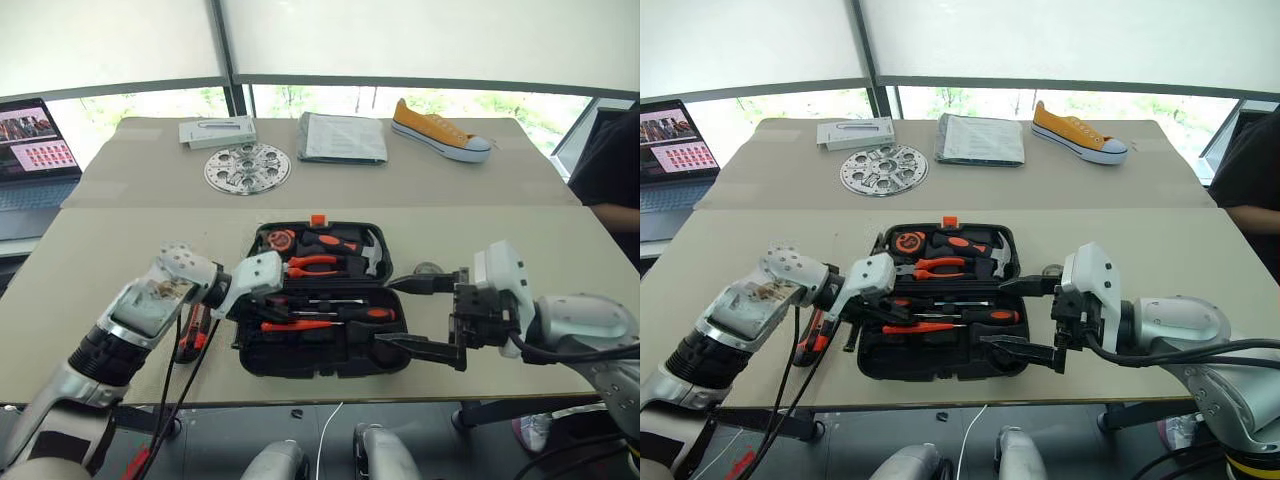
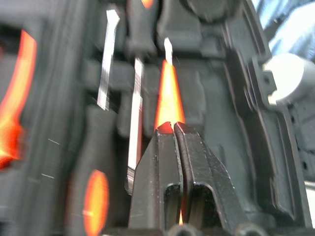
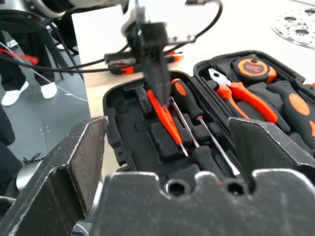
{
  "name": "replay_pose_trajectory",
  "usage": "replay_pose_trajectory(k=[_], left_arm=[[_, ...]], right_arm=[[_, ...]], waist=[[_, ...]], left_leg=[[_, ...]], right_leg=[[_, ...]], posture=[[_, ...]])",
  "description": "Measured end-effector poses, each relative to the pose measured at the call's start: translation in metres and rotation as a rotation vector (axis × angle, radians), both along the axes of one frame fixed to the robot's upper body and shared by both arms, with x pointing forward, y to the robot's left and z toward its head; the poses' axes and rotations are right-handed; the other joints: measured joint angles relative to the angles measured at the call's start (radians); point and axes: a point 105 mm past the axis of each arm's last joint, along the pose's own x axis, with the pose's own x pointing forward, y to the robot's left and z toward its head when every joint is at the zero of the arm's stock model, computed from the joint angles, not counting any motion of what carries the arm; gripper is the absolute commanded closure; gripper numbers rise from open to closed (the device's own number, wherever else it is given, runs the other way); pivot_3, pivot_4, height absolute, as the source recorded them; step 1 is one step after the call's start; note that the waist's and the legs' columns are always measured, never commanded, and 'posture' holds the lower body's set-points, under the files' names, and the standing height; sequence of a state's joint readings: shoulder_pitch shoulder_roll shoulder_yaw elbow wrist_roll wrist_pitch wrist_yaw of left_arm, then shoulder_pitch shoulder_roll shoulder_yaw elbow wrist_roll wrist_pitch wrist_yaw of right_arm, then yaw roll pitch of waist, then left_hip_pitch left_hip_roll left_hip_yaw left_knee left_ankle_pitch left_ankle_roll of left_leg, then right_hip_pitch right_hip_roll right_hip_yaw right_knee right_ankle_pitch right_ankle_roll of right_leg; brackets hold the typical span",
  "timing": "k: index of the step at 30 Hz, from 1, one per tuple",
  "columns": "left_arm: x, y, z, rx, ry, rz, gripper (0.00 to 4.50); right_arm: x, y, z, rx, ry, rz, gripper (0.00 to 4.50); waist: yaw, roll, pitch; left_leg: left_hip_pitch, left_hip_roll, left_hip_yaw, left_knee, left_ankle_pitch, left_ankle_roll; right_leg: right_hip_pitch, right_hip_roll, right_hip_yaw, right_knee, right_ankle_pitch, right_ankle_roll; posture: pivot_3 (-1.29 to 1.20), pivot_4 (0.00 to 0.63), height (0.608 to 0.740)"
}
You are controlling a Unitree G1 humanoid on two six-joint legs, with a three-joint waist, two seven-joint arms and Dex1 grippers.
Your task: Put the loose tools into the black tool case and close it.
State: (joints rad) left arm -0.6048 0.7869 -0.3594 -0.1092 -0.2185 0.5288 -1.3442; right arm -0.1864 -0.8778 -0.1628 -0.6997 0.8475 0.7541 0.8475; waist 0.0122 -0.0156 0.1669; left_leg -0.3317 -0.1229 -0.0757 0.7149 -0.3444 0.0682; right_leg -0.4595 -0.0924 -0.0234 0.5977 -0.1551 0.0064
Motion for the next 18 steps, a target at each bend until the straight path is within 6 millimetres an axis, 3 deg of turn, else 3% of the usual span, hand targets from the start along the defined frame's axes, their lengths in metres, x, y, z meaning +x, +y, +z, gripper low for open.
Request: replay_pose_trajectory(k=[12,18], left_arm=[[-0.003,0.017,-0.009,0.051,-0.033,-0.008,4.47],[-0.002,0.004,0.005,-0.078,-0.005,0.003,4.47]], right_arm=[[-0.001,0.001,-0.001,0.009,0.024,0.004,0.0],[-0.001,0.001,0.001,0.017,0.025,0.004,0.0]], waist=[[0.001,0.0,0.0],[0.001,0.0,0.0]], left_leg=[[0.001,0.0,0.0,0.0,0.0,0.0],[0.0,0.0,0.0,0.0,0.0,0.0]], right_leg=[[0.001,0.0,0.004,0.002,0.0,0.0],[0.0,0.0,0.003,0.001,0.0,0.0]], posture=[[0.0,0.15,0.737],[0.0,0.15,0.737]])
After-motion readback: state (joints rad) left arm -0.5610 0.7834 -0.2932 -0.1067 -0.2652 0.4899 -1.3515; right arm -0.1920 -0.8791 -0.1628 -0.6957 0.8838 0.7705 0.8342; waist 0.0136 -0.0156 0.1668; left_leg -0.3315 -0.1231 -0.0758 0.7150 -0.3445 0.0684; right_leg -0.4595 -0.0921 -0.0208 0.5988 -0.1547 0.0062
